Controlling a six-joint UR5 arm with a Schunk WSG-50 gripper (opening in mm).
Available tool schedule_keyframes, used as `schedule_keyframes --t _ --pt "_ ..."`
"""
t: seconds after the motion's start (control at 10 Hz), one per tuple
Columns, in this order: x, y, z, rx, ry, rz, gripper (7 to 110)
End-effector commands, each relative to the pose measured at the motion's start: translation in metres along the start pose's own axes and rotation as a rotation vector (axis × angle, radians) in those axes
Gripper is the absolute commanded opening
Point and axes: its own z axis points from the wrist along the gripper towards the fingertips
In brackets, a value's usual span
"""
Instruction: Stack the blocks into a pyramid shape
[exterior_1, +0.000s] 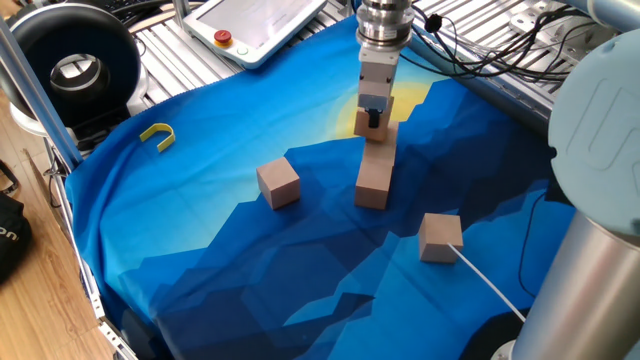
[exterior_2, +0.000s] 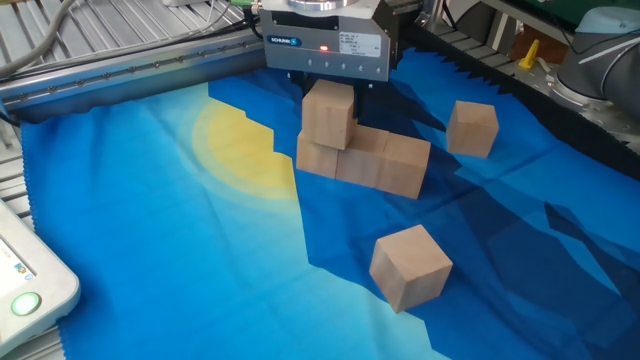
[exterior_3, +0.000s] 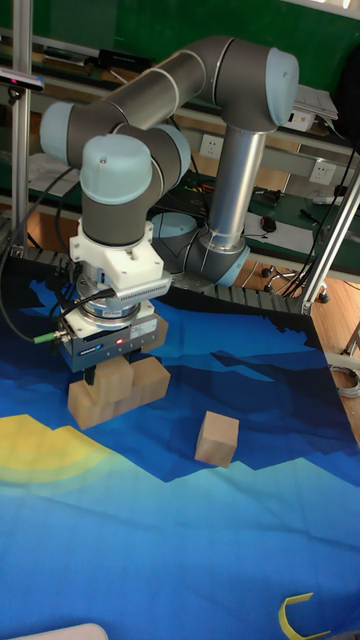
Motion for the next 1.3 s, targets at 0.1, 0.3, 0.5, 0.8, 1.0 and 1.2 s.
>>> schedule_keyframes --t 0.1,0.3,0.5,0.8,1.0,1.2 --pt "0.003 -0.001 -0.001 0.002 0.013 0.025 7" --pt "0.002 -0.002 -0.001 0.006 0.012 0.030 7" --pt "-0.011 -0.006 -0.004 0.011 -0.013 0.058 7" --pt "-0.014 -0.011 -0.004 0.030 -0.028 0.078 7" --pt "-0.027 -0.008 -0.005 0.017 -0.078 0.101 7" --pt "-0.039 -0.020 -0.007 0.059 -0.130 0.105 7"
